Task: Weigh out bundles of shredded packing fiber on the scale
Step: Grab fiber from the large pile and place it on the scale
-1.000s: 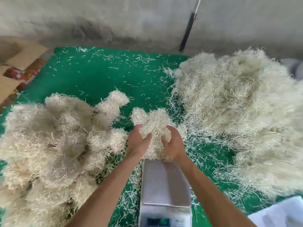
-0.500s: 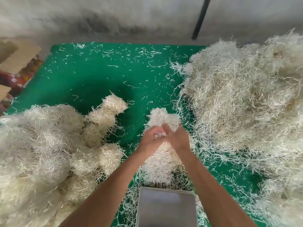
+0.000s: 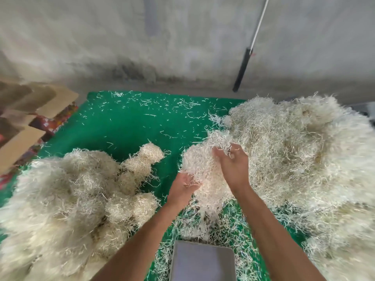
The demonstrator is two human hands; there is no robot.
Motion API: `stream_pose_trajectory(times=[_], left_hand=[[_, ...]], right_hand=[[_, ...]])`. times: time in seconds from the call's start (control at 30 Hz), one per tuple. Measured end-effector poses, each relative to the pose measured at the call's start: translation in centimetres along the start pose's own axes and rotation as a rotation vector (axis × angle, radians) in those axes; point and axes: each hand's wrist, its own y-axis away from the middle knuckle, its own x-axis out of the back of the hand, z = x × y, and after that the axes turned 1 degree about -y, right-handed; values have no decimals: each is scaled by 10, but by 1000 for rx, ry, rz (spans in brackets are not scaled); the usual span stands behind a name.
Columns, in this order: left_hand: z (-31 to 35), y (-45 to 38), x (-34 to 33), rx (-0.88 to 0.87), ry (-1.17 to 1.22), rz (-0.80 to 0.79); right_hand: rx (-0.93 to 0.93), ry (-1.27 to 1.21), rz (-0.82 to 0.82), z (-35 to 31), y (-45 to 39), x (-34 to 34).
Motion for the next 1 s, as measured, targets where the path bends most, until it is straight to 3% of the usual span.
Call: stream_pose_trajectory(times=[0.13, 0.2, 0.33, 0.47, 0.57, 0.67, 0.77, 0.87, 1.0], left_hand=[[17, 23, 25, 119, -94, -13], [24, 40, 34, 172, -42, -26], [76, 73, 45, -185, 133, 133], [152, 98, 55, -330, 222, -36], [202, 95, 70, -433, 216, -51], [255, 83, 93, -387, 399, -4], [300, 83, 117, -253, 666, -175], [330, 96, 128, -300, 704, -347], [340, 105, 140, -292, 742, -151]], right_hand=[[49, -203, 94, -52, 29, 23], [56, -192, 63, -75, 34, 37], [69, -73, 0, -101, 47, 49], [148, -57, -54, -120, 64, 46], [241, -61, -80, -142, 77, 55], [280, -39, -74, -156, 81, 70], [282, 53, -161, -165, 84, 83], [280, 56, -138, -176, 85, 85], [251, 90, 43, -183, 73, 96]])
